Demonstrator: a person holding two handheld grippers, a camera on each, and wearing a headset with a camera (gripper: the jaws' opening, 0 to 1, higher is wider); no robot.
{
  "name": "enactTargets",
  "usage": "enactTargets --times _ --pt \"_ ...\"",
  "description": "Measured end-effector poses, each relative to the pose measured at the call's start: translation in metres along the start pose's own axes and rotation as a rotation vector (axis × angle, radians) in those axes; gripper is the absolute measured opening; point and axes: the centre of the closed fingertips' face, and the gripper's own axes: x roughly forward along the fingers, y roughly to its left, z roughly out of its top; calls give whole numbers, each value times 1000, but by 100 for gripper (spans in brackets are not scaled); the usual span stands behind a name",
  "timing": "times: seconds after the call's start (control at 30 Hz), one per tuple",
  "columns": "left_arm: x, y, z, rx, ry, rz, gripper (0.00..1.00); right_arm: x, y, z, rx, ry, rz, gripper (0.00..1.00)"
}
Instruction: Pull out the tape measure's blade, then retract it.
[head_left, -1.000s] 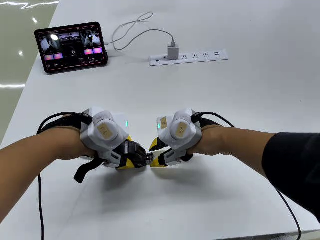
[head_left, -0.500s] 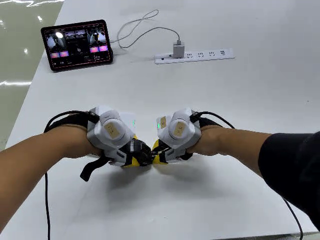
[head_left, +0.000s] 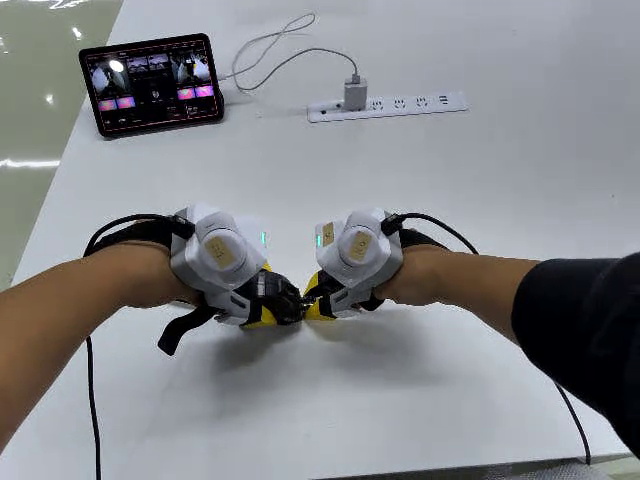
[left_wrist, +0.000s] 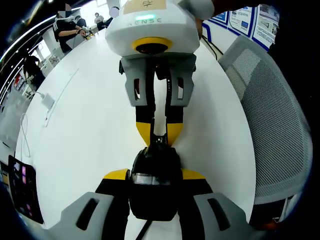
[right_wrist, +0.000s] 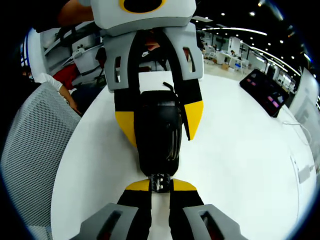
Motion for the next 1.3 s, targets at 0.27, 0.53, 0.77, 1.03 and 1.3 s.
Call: enactTargets --times 0.27,0.53,0.77,1.03,1.3 --pt "-1 0 0 -6 -12 7 31 -4 0 -5 24 0 -2 8" --pt "-1 -1 1 -6 -10 8 31 -7 0 -9 49 7 -3 8" --pt "-1 0 1 -5 -9 7 31 -9 -1 -11 57 9 -7 8" --pt "0 0 1 -5 -8 6 31 -14 1 -16 56 14 -19 8" --pt "0 1 1 -6 -16 8 31 -16 0 -19 59 16 -23 8"
